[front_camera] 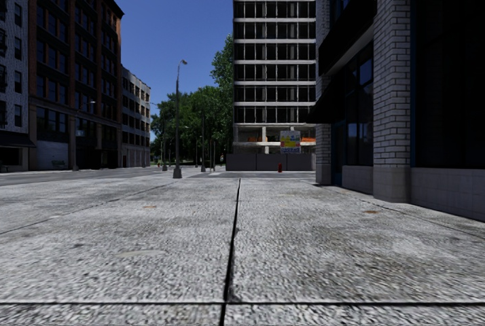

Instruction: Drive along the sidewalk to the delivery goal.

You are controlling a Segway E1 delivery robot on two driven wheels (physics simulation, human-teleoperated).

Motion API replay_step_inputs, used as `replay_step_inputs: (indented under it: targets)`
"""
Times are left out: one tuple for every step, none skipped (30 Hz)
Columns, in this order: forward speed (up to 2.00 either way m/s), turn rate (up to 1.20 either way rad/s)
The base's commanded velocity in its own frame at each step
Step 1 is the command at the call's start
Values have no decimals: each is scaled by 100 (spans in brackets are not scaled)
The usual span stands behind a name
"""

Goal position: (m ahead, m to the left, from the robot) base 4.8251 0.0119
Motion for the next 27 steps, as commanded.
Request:
replay_step_inputs:
  targets:
    - [200,0]
    - [200,0]
    - [200,0]
    - [200,0]
    - [200,0]
    - [200,0]
    - [200,0]
    - [200,0]
    - [200,0]
    - [200,0]
    - [200,0]
    - [200,0]
    - [200,0]
    - [200,0]
    - [200,0]
    - [200,0]
    - [200,0]
    - [200,0]
    - [200,0]
    - [200,0]
    - [200,0]
    - [200,0]
    - [200,0]
    - [200,0]
    - [200,0]
    - [200,0]
    - [200,0]
